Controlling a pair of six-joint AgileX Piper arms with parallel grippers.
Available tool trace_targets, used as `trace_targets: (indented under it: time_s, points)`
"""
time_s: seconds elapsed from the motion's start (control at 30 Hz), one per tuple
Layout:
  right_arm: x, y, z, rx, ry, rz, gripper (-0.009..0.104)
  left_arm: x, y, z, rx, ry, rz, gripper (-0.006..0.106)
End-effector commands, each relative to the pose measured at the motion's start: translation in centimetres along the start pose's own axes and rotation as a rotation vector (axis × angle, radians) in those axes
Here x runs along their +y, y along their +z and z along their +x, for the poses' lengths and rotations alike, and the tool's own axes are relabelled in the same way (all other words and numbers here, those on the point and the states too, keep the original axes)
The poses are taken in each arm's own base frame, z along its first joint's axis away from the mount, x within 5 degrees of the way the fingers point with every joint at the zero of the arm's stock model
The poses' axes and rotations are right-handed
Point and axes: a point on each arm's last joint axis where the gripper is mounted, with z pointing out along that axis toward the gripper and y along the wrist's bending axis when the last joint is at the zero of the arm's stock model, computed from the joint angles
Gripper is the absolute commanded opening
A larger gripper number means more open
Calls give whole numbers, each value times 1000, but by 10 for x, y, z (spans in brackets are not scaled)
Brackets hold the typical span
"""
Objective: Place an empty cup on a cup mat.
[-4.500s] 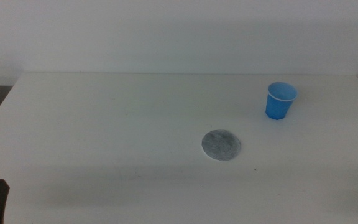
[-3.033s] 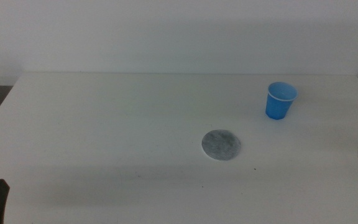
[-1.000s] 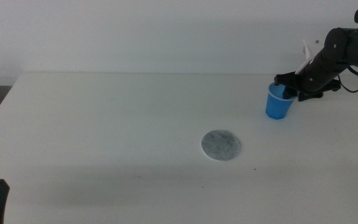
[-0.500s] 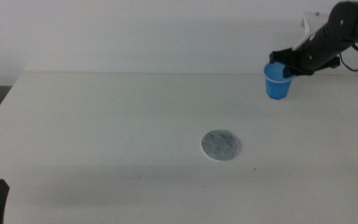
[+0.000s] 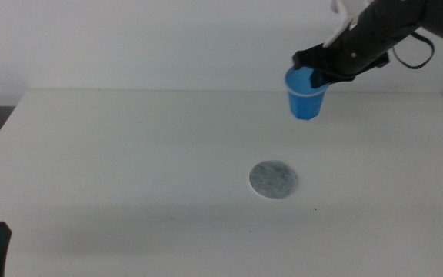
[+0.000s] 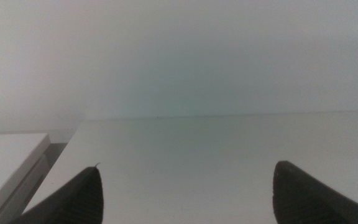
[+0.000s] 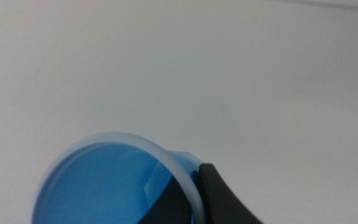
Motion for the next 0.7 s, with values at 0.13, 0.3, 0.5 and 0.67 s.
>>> trace_targets:
  time_s: [0.13, 0.3, 0.5, 0.67]
  points:
    - [37, -6, 8, 30, -77, -41, -1, 0, 0, -1, -17, -5, 2, 94]
    - [47, 4, 20, 58, -107, -50, -1, 0, 0, -1, -17, -5, 2, 94]
    - [41, 30, 39, 51, -91, -40, -1, 0, 0, -1, -17, -5, 2, 94]
    - [38, 51, 47, 72, -88, -33, -1, 0, 0, -1, -17, -5, 2, 94]
